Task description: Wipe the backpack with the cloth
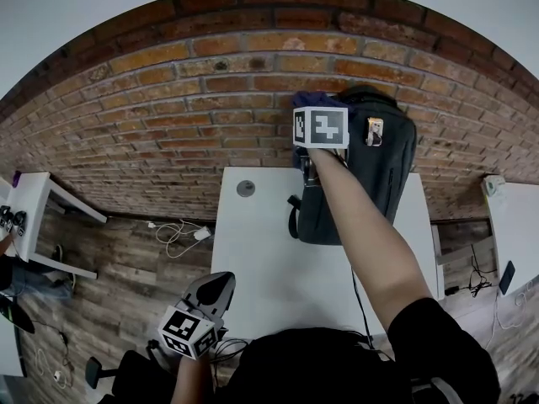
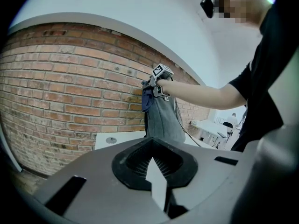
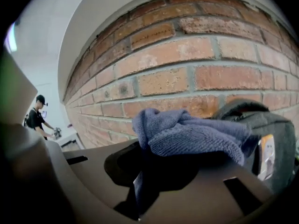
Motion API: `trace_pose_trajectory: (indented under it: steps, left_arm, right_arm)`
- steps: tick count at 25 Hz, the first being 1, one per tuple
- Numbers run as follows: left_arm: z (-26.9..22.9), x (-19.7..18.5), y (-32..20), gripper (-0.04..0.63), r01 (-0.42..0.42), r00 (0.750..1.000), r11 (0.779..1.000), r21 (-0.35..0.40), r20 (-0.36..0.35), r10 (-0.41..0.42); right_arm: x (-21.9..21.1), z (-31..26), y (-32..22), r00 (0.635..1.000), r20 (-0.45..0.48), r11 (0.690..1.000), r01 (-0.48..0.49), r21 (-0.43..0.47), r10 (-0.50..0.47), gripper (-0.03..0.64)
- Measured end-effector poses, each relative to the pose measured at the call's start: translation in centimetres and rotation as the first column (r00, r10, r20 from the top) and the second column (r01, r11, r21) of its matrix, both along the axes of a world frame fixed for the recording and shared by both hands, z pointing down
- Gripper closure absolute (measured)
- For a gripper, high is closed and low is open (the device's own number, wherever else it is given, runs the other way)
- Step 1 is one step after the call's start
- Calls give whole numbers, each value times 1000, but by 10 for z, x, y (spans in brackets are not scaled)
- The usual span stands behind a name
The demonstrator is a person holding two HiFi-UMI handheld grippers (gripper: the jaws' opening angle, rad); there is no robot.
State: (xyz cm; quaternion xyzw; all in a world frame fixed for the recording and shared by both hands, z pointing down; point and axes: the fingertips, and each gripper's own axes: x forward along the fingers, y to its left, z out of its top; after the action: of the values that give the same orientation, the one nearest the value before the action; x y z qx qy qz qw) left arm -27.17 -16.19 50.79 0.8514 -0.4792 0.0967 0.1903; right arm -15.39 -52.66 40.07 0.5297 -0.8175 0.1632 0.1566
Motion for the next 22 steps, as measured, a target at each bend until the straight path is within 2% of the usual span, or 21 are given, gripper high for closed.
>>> trace_pose_trajectory:
  steps: [4, 7, 9, 22]
  left_arm:
    - [-1, 0, 1, 601, 4, 1000, 1000, 7, -3, -4]
    - [-2, 1, 1, 601, 6, 1000, 1000, 18, -2, -6]
    - [0, 3, 3, 601, 2, 1000, 1000, 19, -2, -2]
    - [-2, 0, 4, 600, -1, 1000, 1000, 24, 1, 1]
  right_arm:
    - [-8, 18, 16, 997, 81, 998, -6, -57, 11, 552]
    - [-15, 35, 30, 977, 211, 991, 12, -134, 17, 552]
    - [-15, 47, 37, 968, 247, 987, 6, -162, 35, 552]
    - [-30, 116, 82, 978, 208, 967, 63, -246, -11, 552]
